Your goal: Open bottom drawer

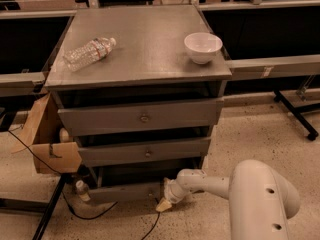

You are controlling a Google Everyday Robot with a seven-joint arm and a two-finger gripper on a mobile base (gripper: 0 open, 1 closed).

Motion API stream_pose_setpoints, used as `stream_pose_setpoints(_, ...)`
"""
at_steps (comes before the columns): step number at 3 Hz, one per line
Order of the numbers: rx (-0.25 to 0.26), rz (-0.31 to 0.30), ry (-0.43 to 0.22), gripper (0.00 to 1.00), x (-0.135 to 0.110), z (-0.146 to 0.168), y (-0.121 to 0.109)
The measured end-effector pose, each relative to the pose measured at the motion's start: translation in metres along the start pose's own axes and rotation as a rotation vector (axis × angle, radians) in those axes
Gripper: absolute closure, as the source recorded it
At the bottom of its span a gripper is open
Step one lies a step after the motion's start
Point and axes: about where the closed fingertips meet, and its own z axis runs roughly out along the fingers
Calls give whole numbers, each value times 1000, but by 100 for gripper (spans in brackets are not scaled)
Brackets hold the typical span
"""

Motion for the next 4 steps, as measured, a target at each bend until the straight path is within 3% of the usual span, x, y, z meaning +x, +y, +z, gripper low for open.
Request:
stream_pose_setpoints(2, 0, 0, 0, 85, -3, -4, -5)
stream_pose_setpoints(3, -4, -4, 2, 100, -3, -3, -3)
stream_pose_setpoints(4, -4, -4, 2, 100, -4, -4, -5)
